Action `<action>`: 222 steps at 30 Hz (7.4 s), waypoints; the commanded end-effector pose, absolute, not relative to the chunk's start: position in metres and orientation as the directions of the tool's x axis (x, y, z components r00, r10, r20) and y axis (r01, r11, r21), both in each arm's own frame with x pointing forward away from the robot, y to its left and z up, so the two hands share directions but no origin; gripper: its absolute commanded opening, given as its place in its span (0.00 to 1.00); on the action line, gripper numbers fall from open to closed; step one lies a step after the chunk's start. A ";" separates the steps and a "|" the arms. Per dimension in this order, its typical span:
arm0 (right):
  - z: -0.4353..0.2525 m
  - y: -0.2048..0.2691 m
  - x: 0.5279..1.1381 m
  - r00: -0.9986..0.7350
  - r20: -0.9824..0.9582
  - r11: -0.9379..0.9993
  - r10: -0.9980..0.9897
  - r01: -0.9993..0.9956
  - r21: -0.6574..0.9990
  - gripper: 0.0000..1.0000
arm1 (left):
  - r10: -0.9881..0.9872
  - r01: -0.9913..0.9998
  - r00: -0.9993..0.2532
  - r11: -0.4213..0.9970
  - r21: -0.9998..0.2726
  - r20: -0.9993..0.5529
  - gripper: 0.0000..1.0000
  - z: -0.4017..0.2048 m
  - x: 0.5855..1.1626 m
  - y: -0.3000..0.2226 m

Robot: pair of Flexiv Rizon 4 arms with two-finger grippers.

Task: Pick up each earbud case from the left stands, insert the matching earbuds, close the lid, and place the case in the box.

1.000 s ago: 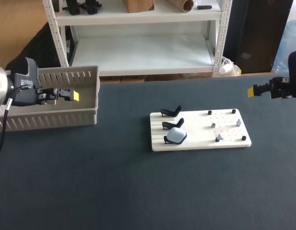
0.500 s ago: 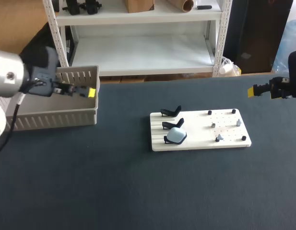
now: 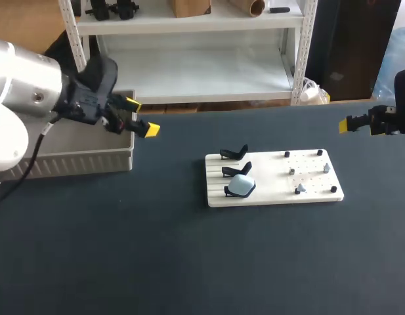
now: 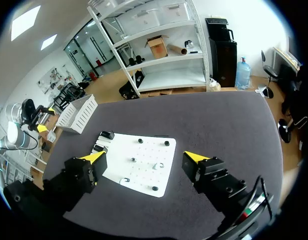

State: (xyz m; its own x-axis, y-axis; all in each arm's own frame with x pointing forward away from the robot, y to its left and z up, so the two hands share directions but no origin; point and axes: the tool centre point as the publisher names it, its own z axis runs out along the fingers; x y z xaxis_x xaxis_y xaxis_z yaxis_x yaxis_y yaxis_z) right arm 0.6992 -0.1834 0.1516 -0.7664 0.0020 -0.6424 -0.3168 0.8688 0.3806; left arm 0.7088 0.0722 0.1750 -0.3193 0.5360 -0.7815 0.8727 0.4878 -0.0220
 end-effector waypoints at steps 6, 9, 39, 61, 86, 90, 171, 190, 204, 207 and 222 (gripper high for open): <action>0.151 -0.184 0.700 -0.766 -0.643 0.867 0.001 -0.320 0.382 1.00 | 0.606 0.980 -0.067 0.191 0.062 -0.793 1.00 0.156 0.709 0.052; 0.151 -0.184 0.700 -0.766 -0.643 0.867 0.001 -0.320 0.382 1.00 | 0.602 0.983 -0.013 0.153 0.099 -0.799 1.00 0.150 0.702 0.043; 0.151 -0.184 0.700 -0.766 -0.643 0.867 0.001 -0.320 0.382 1.00 | 0.565 0.998 0.036 0.025 0.060 -0.824 0.72 0.059 0.655 -0.049; 0.151 -0.184 0.700 -0.766 -0.643 0.867 0.001 -0.320 0.382 1.00 | 0.530 1.000 0.018 -0.018 0.010 -0.848 0.64 0.038 0.664 -0.079; 0.151 -0.184 0.700 -0.766 -0.643 0.867 0.001 -0.320 0.382 1.00 | 0.522 0.997 -0.054 -0.023 -0.078 -0.851 0.48 0.023 0.665 -0.101; 0.151 -0.184 0.700 -0.766 -0.643 0.867 0.001 -0.320 0.382 1.00 | 0.522 0.997 -0.065 -0.010 -0.082 -0.850 0.46 0.021 0.667 -0.103; 0.151 -0.184 0.700 -0.766 -0.643 0.867 0.001 -0.320 0.382 1.00 | 0.272 0.997 0.067 0.013 0.073 -0.960 0.00 0.110 0.661 -0.103; 0.148 -0.185 0.694 -0.770 -0.638 0.868 -0.009 -0.323 0.377 1.00 | 0.176 0.995 0.103 -0.022 0.101 -0.979 0.00 0.120 0.665 -0.122; 0.156 -0.134 0.635 -0.725 -0.665 0.822 -0.178 -0.481 0.304 1.00 | 0.109 0.996 0.081 -0.036 0.077 -0.991 0.00 0.112 0.660 -0.134; 0.159 -0.123 0.626 -0.719 -0.664 0.806 -0.208 -0.510 0.299 1.00 | 0.101 0.997 0.078 -0.036 0.075 -0.992 0.00 0.110 0.658 -0.134; 0.158 -0.074 0.594 -0.724 -0.606 0.767 -0.328 -0.579 0.277 1.00 | 0.092 0.997 0.061 -0.041 0.058 -0.994 0.00 0.103 0.657 -0.134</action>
